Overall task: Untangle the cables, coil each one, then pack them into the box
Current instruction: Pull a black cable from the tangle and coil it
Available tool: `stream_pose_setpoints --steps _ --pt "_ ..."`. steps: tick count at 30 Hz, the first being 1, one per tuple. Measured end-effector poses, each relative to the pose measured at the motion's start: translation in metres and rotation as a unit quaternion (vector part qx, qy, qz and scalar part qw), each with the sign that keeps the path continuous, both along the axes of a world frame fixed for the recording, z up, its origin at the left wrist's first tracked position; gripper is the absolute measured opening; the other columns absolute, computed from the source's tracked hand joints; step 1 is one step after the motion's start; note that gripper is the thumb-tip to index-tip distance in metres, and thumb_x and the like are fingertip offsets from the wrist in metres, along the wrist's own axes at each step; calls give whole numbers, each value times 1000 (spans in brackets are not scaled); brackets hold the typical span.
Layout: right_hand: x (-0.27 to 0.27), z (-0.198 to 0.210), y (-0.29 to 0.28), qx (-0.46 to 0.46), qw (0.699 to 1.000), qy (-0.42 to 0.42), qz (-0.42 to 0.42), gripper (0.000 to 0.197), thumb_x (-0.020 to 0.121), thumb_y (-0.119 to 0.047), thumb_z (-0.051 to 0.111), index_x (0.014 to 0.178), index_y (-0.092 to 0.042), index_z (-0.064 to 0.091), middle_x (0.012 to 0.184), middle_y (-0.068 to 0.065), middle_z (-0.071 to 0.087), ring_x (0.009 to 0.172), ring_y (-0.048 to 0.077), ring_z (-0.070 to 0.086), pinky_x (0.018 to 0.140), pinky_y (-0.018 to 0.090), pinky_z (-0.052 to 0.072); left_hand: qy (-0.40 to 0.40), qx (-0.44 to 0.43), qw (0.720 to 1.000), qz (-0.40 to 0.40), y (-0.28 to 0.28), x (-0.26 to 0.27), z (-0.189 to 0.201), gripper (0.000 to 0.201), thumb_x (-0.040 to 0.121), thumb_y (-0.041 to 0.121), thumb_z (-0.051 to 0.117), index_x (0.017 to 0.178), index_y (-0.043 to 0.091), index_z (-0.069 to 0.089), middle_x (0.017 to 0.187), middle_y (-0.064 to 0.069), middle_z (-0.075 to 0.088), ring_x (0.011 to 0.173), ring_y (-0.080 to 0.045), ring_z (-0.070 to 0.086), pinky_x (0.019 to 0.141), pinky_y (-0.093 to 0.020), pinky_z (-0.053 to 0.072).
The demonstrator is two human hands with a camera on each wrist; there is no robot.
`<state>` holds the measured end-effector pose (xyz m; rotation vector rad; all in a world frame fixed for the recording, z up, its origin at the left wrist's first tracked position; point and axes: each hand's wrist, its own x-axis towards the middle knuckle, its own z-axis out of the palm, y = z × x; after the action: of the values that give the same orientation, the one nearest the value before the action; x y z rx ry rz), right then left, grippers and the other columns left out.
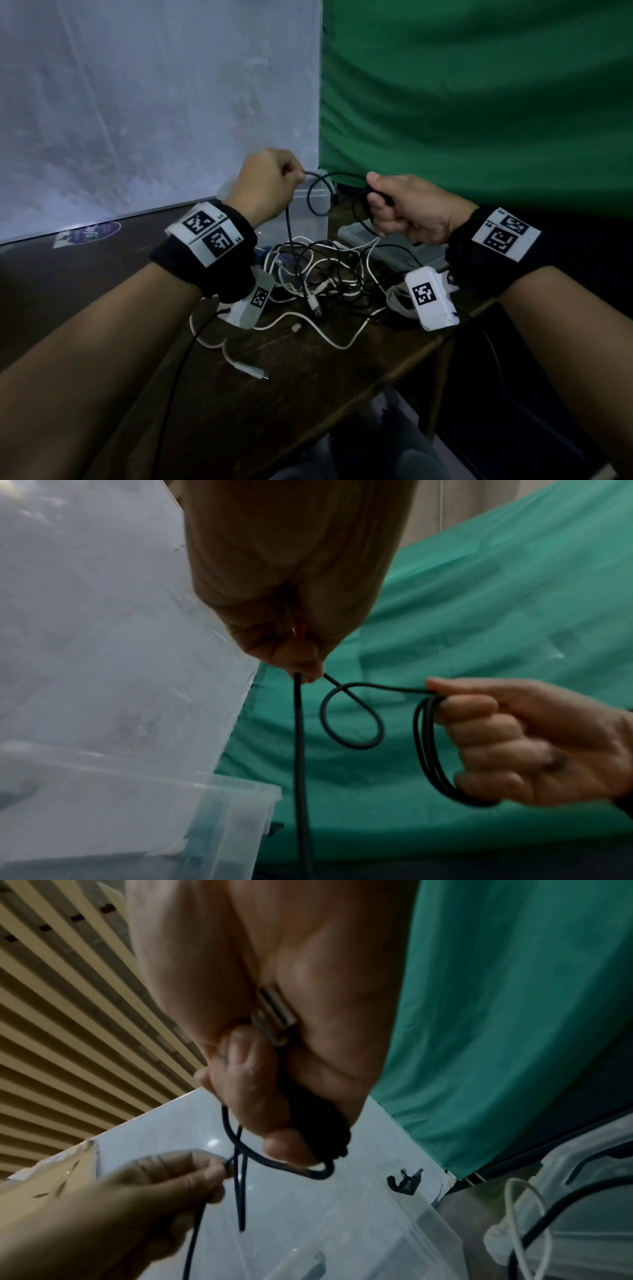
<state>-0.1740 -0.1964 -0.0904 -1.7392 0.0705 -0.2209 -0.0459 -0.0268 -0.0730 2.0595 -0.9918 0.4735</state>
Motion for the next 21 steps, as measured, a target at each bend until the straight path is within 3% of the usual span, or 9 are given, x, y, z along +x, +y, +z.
stream_pose_setpoints --steps 3,6,10,16,18,21 --pt "-1 4 0 27 999 -19 10 45 102 -37 31 62 -16 37 42 -7 24 35 10 19 51 27 33 0 82 997 -12 -4 -4 -11 14 93 19 55 88 13 67 84 -3 61 79 -17 55 69 -21 36" --pt "-1 6 0 50 998 -37 2 45 102 -37 31 63 -17 37 42 -6 23 35 11 19 52 29 31 35 95 992 -78 -7 -11 -18 25 95 19 53 71 18 58 78 -1 62 75 -15 55 65 -21 36" --pt "3 2 -1 38 997 -56 -34 44 103 -36 31 63 -17 37 45 -5 23 36 11 19 51 29 28 112 33 984 -135 -10 -19 -20 34 99 21 44 66 19 50 60 5 49 47 -2 40 53 -17 34" --pt "8 2 -4 97 979 -116 -135 42 103 -36 29 65 -18 36 41 -7 27 36 9 21 41 20 27 248 -88 938 -225 -16 -32 -22 23 99 12 42 79 15 52 66 -1 46 49 -4 45 53 -19 44" --pt "8 6 -10 113 969 -139 -169 42 103 -37 28 66 -19 37 41 -8 26 35 10 21 43 22 33 261 -62 934 -235 -11 -29 -20 16 94 6 51 81 14 54 68 -2 53 50 -4 51 55 -19 48" --pt "6 14 -17 145 956 -167 -193 41 103 -39 25 69 -19 38 41 -9 24 36 10 20 50 27 36 214 102 954 -185 -1 -19 -21 9 88 9 63 79 11 63 68 -3 63 58 -8 57 65 -23 49"
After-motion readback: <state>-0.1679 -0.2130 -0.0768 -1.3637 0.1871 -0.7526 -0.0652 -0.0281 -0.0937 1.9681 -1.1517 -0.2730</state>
